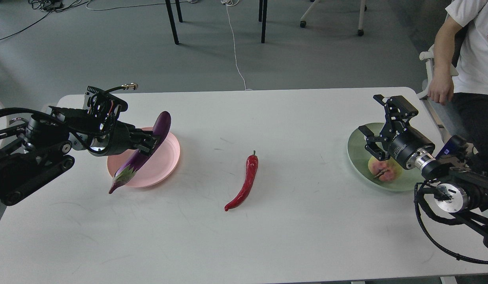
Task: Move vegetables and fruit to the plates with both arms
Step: 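Lift the eggplant onto the pink plate and release it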
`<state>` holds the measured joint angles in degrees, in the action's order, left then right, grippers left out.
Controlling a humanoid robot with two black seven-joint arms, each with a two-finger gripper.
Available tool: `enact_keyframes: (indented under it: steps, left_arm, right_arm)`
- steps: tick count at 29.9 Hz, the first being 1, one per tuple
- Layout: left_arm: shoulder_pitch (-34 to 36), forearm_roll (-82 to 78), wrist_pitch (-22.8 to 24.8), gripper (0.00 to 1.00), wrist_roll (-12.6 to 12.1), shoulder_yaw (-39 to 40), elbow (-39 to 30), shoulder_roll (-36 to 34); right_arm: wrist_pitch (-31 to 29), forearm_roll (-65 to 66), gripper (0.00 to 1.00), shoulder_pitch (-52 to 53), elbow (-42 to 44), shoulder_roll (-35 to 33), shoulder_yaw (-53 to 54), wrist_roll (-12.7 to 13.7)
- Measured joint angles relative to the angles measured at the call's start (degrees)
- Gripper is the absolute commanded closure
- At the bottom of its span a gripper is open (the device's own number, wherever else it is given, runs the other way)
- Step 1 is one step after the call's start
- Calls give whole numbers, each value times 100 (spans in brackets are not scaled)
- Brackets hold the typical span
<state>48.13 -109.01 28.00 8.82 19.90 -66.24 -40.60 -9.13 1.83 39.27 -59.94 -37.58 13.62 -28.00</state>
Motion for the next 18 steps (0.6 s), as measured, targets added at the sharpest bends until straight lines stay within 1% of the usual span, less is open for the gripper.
enact_keyframes:
  steps: [6,9,11,13,14,15,17,18]
  left_arm:
    - [-73,2,0,80,5,-11,208,-2]
    - [-83,2,0,73,8,-19,259,-2]
    - [-84,-2,0,64,6,-20,359,13]
    - [-84,-4,0,48,7,-21,442,31]
    - [-84,-4,0,38,8,-21,474,31]
    - [-84,-4,0,33,9,-21,499,31]
    - [-77,-11,0,17,12,-21,516,29]
    - [-66,-14,0,12,14,-21,521,27]
  right_arm:
    - [0,40,2,-69,0,6,14,0]
    - [0,50,2,-95,0,6,19,0]
    - [0,81,2,-117,-3,6,19,0]
    - [0,109,2,-132,-18,13,19,0]
    - [0,116,2,-135,-22,13,19,0]
    - [0,120,2,-137,-23,13,19,0]
    - [-3,123,2,-138,-25,13,19,0]
    - [-3,123,2,-139,-25,14,26,0]
